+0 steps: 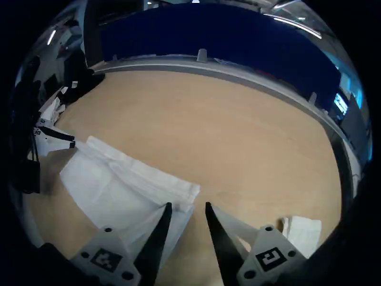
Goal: Fold towel
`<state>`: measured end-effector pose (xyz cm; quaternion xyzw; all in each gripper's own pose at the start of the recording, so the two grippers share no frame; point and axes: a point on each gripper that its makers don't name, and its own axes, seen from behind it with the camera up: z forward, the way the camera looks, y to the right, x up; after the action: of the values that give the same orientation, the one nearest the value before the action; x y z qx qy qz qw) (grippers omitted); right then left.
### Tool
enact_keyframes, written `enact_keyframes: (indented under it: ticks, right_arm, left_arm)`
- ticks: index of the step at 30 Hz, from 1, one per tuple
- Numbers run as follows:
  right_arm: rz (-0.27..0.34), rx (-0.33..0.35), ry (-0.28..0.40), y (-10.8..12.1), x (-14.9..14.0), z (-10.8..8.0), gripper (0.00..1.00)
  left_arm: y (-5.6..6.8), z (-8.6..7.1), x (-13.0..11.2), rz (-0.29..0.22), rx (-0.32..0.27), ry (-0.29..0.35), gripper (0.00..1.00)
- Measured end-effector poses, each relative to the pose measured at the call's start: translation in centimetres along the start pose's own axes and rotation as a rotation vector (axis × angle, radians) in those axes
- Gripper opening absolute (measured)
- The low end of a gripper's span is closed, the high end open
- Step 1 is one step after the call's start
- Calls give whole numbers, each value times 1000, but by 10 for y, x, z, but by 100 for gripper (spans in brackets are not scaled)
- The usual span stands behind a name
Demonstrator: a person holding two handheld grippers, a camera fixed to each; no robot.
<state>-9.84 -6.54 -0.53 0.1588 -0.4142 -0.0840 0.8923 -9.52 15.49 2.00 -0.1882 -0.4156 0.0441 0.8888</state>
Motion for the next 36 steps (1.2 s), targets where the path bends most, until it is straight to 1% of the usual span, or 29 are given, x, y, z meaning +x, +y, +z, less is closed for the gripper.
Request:
enact_keyframes:
  ticks: [1,2,4,6,7,11,15,17,19,23,30,36]
  right_arm:
    - [-3,-1,3,0,1,-1,68]
    - [-5,-1,6,1,2,-1,72]
    - [-10,-2,11,1,2,-2,90]
    - [-12,-3,14,1,2,-4,99]
    - [-10,-3,16,1,2,-4,100]
    - [-2,1,21,-1,0,-9,100]
    - [3,8,18,-4,-5,-15,100]
    - [2,10,18,-7,-9,-18,100]
    - [0,12,15,-9,-14,-22,100]
    - [1,18,5,-15,-26,-29,100]
    - [5,32,-12,-23,-42,-42,100]
    - [-25,58,-25,-29,-51,-45,100]
  left_arm:
    - [0,-1,0,0,-1,0,34]
    - [0,-1,0,0,-2,-1,41]
    - [0,-3,0,-3,-4,-1,52]
    - [0,-4,-1,-9,-6,0,62]
    - [0,-5,-2,-11,-8,-1,67]
    - [1,-8,-7,-17,-9,-5,79]
    - [1,-14,-13,-17,0,-8,80]
    - [2,-19,-16,-17,4,-10,87]
    - [3,-24,-22,-18,11,-14,89]
    - [4,-37,-34,-25,25,-22,89]
    - [9,-61,-64,-51,38,-40,89]
    - [9,-77,-85,-82,55,-57,89]
